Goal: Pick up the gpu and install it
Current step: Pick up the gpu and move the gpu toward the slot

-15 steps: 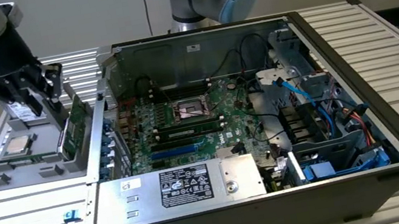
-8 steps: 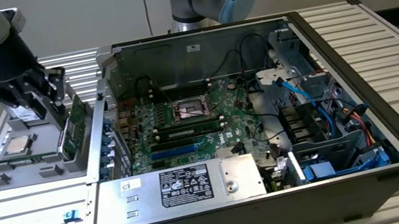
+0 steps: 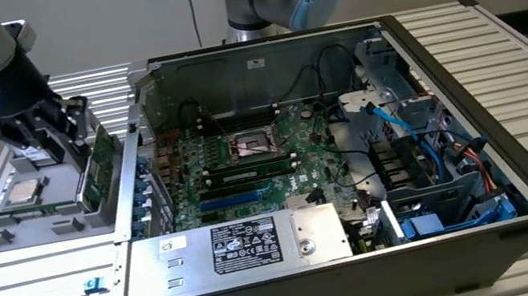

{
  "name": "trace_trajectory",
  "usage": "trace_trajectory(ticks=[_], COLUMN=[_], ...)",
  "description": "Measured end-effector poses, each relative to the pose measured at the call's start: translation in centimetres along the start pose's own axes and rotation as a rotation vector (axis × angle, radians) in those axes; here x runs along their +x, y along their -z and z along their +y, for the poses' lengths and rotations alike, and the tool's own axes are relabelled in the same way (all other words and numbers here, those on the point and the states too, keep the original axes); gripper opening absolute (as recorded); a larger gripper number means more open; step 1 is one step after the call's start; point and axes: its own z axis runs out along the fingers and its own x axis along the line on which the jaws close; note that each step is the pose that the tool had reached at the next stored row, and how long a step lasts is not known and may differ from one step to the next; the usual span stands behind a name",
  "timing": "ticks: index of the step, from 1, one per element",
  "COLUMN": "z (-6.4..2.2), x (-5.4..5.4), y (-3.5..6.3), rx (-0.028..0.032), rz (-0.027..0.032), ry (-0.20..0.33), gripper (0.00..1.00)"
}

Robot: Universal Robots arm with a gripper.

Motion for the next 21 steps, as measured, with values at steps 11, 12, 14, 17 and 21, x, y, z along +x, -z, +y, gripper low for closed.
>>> trace_trajectory(ticks=[11,12,14,17,21], z=[-0.63,-0.65,-0.69,-0.74,-0.8], x=[0.0,0.0,0.0,0.0,0.1], y=[-1.34,-1.45,-1.69,-2.15,-2.82], rx=[-0.0268,-0.0271,-0.0274,-0.0277,-0.0277], rz=[-0.0093,-0.0121,-0.0186,-0.0238,-0.0275], ry=[-0.02,-0.02,-0.021,-0.022,-0.028], gripper=[0.44,0.44,0.44,0.44,0.44])
